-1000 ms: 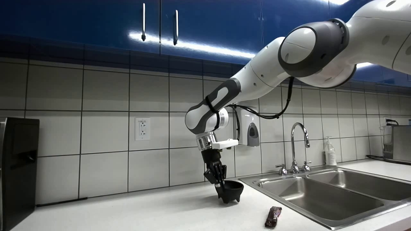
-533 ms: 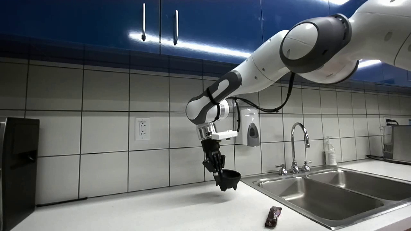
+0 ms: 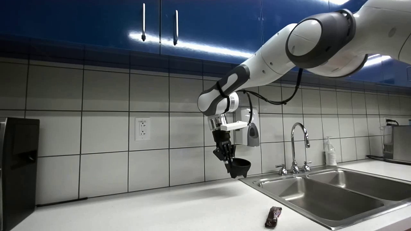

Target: Place the bowl in the sink

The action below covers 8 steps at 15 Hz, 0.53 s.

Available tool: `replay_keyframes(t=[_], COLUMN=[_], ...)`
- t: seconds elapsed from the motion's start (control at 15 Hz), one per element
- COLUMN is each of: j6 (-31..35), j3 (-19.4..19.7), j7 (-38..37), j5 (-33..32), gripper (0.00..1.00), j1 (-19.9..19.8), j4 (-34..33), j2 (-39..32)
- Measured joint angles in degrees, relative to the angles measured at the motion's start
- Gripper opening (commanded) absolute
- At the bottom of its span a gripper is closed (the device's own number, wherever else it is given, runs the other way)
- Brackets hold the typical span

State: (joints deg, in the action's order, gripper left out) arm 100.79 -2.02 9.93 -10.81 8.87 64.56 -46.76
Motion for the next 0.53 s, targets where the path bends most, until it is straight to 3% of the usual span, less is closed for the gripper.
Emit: replay_keyframes(t=[0.53], j6=[0.21], j3=[1.15], j7=[-1.56], j5=[2.62], gripper=[0.02], j1=[-5.61], j4=[4.27], j2=[3.79])
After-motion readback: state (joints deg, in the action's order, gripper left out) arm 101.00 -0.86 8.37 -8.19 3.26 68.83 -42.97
